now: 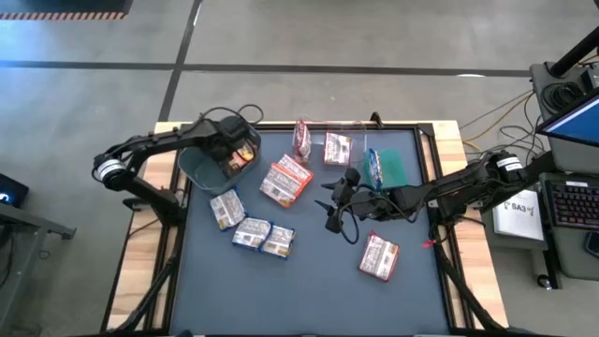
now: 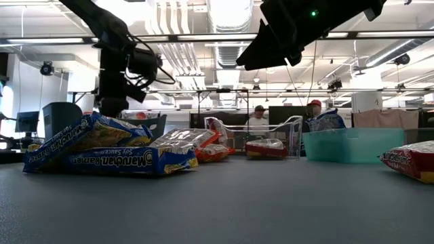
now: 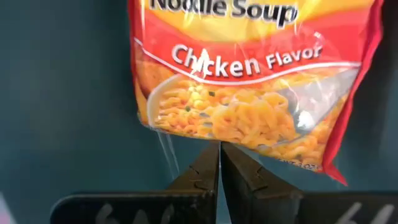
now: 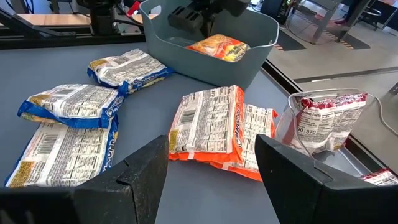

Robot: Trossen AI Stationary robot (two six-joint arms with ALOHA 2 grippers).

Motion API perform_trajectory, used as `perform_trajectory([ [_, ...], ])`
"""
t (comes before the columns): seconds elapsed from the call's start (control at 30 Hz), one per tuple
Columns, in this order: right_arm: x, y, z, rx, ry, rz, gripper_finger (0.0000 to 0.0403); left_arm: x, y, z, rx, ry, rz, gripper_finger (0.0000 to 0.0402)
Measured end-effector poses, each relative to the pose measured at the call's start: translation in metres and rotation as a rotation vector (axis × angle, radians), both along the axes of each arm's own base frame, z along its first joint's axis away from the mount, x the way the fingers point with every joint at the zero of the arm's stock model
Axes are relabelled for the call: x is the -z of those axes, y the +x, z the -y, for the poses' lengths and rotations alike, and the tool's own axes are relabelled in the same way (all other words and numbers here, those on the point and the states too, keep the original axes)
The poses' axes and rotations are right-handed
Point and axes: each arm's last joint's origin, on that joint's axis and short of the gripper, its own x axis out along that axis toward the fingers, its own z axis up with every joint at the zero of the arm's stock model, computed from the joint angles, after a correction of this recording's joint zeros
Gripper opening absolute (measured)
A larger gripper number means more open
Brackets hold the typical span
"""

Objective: Sort Maruchan noodles
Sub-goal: Put the red noodle pack into the transparent bin

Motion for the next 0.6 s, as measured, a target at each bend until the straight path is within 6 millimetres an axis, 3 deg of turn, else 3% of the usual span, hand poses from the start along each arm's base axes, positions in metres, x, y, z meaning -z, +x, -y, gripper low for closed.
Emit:
perform_trajectory([
  [0.6, 0.0000, 0.0000, 0.0000, 0.000, 0.001, 0.000, 0.0228, -0.0020, 0.0003, 0.0081, 0.024, -0.178, 0.120, 0.0000],
])
